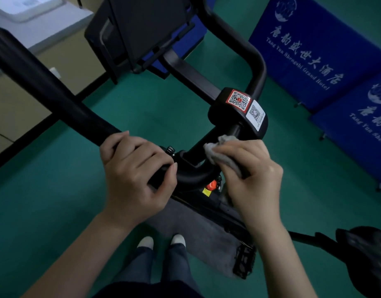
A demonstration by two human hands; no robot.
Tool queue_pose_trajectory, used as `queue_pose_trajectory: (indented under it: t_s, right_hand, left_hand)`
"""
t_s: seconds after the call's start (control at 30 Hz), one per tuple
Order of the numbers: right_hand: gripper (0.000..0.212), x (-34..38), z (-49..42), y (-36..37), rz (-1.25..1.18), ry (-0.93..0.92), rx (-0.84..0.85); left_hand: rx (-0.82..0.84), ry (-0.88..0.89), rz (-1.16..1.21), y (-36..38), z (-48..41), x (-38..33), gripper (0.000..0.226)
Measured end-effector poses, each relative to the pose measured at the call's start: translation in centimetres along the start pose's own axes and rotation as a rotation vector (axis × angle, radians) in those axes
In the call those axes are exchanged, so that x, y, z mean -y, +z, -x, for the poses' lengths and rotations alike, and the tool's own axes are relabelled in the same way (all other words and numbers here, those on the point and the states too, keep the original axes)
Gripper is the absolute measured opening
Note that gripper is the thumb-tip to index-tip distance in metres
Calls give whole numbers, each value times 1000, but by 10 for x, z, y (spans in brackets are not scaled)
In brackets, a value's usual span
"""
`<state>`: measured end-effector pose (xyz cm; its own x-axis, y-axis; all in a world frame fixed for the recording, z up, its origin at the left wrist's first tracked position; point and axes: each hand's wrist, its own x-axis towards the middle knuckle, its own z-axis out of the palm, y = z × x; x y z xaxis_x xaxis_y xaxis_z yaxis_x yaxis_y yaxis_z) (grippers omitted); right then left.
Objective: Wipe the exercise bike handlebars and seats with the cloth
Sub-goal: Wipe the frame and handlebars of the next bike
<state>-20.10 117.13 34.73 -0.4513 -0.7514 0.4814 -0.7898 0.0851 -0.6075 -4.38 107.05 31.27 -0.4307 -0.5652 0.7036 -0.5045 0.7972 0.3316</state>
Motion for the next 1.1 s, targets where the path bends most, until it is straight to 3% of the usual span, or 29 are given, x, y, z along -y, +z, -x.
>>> queue_pose_trajectory:
  t_s: [0.1,0.27,0.47,0.63,0.73,1.1]
  right_hand:
    - [7,-4,-17,-13,69,-125,240]
    - [10,-26,-59,-15,202,-217,316]
    - [8,-15,-72,-23,145,-412,667]
    - [22,-14,-105,-9,384,-538,739]
    - [21,-10,-106,-6,474,-515,831]
    - [13,24,-87,3,401,-327,922]
  left_hand:
    - [-4,-19,5,0,-1,-2,31]
    - [11,-63,12,-2,-1,-4,30]
    - [43,-107,25,-5,0,-8,27]
    - [77,-117,36,-7,-1,-8,28]
    - [103,-113,35,-9,0,-8,27]
    - [172,-87,28,-22,-6,-1,25]
